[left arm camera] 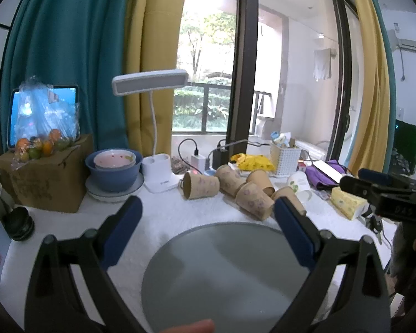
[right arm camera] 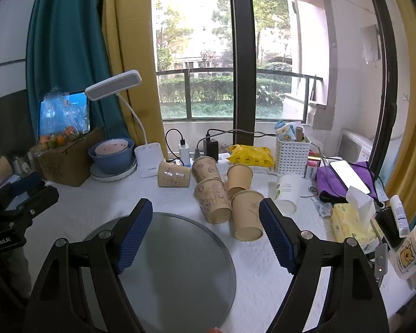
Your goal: Flip cup upright
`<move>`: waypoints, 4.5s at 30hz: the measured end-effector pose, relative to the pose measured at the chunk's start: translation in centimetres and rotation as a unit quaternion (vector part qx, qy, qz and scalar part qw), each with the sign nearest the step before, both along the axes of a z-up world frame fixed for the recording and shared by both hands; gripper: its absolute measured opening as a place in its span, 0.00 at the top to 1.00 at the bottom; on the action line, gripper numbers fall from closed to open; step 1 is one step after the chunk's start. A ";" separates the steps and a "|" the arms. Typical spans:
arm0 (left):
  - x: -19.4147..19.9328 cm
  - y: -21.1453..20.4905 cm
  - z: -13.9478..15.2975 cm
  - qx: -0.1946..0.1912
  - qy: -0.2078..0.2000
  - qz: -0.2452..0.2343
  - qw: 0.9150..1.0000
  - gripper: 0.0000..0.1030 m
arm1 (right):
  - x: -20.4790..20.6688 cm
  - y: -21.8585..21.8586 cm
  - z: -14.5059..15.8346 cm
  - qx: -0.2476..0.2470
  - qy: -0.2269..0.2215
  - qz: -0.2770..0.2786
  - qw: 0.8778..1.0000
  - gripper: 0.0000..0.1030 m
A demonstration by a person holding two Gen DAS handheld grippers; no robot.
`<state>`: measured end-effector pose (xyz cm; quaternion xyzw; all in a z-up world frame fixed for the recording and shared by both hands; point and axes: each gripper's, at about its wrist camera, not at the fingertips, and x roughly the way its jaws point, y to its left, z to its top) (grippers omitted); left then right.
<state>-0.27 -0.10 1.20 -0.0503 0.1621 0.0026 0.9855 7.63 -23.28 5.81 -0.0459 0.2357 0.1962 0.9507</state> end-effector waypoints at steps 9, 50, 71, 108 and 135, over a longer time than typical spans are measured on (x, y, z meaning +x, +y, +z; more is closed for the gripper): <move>0.3 0.2 -0.1 -0.007 0.000 0.001 1.000 0.06 | 0.0 -0.1 -0.2 0.001 -0.001 0.000 1.000 0.21; 0.0 -0.1 0.1 -0.004 -0.009 0.004 1.000 0.06 | 0.6 0.2 0.3 0.002 0.001 0.001 1.000 0.21; 1.0 -0.5 -0.3 -0.008 0.007 0.000 1.000 0.06 | 1.4 0.7 0.3 0.004 0.008 0.001 1.000 0.21; 30.0 -5.4 -6.3 -0.033 0.249 -0.058 0.966 0.07 | 23.3 -3.5 -7.5 0.038 0.126 -0.063 0.989 0.21; 40.1 -6.8 -10.0 -0.068 0.363 -0.044 0.928 0.40 | 27.3 -5.6 -9.4 0.071 0.144 -0.069 0.985 0.21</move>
